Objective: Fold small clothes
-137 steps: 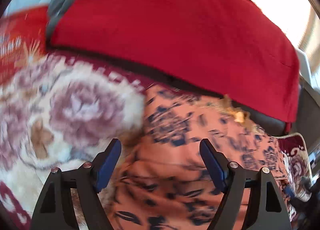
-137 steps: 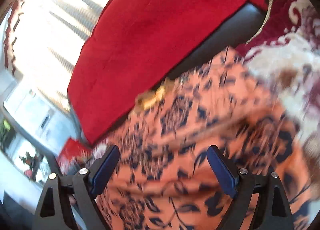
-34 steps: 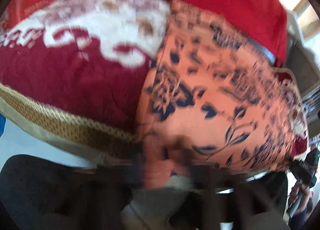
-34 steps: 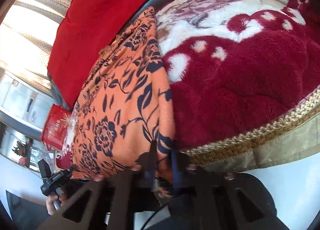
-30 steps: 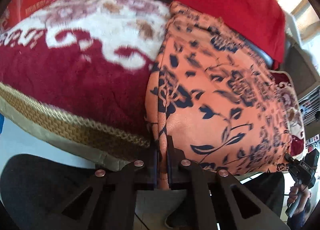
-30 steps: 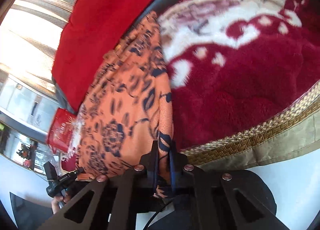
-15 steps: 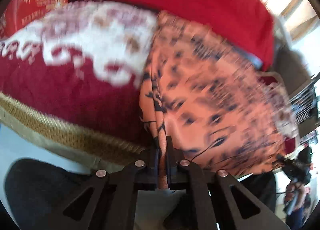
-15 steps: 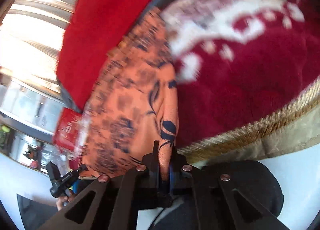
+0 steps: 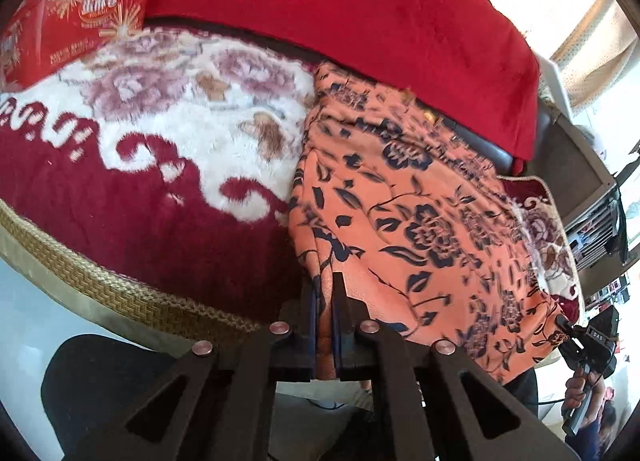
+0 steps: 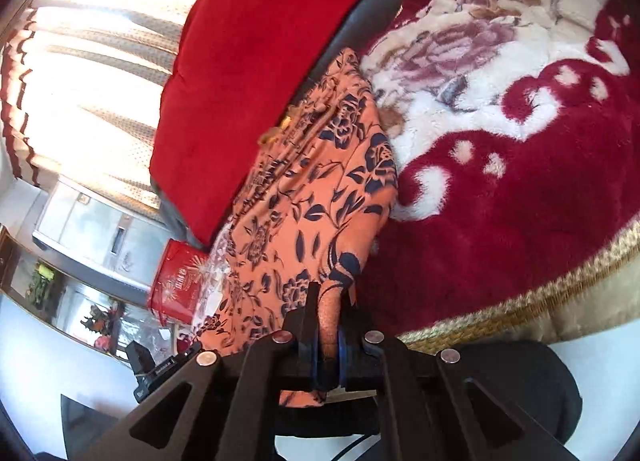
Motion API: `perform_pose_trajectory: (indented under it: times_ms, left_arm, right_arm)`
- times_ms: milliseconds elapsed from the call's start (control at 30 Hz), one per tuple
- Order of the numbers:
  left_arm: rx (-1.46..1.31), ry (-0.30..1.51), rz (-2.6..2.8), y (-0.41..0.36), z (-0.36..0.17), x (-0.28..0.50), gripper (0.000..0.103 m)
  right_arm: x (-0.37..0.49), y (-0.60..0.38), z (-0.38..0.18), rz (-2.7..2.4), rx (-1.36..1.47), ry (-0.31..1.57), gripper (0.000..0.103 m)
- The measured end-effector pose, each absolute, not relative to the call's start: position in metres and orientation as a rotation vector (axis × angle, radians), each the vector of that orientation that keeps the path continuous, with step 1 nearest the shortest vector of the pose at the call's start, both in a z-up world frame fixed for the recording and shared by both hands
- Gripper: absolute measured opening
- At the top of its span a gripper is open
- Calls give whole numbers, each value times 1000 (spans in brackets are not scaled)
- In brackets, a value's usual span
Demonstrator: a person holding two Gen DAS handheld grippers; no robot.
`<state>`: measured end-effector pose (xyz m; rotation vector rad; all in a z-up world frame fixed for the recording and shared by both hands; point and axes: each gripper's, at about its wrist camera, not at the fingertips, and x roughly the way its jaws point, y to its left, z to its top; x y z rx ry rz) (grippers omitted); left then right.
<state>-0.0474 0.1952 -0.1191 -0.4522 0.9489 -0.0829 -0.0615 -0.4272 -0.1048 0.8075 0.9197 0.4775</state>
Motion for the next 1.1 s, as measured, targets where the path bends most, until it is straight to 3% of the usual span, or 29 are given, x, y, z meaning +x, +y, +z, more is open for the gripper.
perform_pose_trajectory:
  times_ms: [100, 233, 367, 500, 633, 800, 967, 1067, 1100]
  left_arm:
    - [-478, 997, -73, 196, -132, -39, 6]
    - [-413, 902, -109, 189, -101, -47, 6]
    - [-407, 980, -76, 192, -122, -33, 6]
    - [-400, 945, -82, 192, -112, -37, 6]
    - [-400, 1065, -75, 190, -135, -23, 6]
    - [-349, 946, -180, 184, -69, 8, 6]
    - [-337, 717, -234, 189, 4, 114, 6]
    - [-411, 690, -159, 199, 0, 191, 8]
    - [-407, 712, -135, 198, -10, 214, 13]
  right_arm:
    - [-55, -426, -129, 430, 854, 1006, 7]
    - [-60, -420, -111, 486, 843, 925, 7]
    - [-47, -417, -136, 426, 859, 1021, 7]
    - [-54, -415, -123, 456, 839, 977, 7]
    - [-46, -420, -147, 413, 897, 1068, 7]
    - [-8, -413, -86, 526, 865, 938, 7]
    - [111, -412, -13, 620, 887, 717, 7]
    - [189, -411, 6, 507, 916, 597, 8]
    - [212, -410, 3, 445, 904, 589, 9]
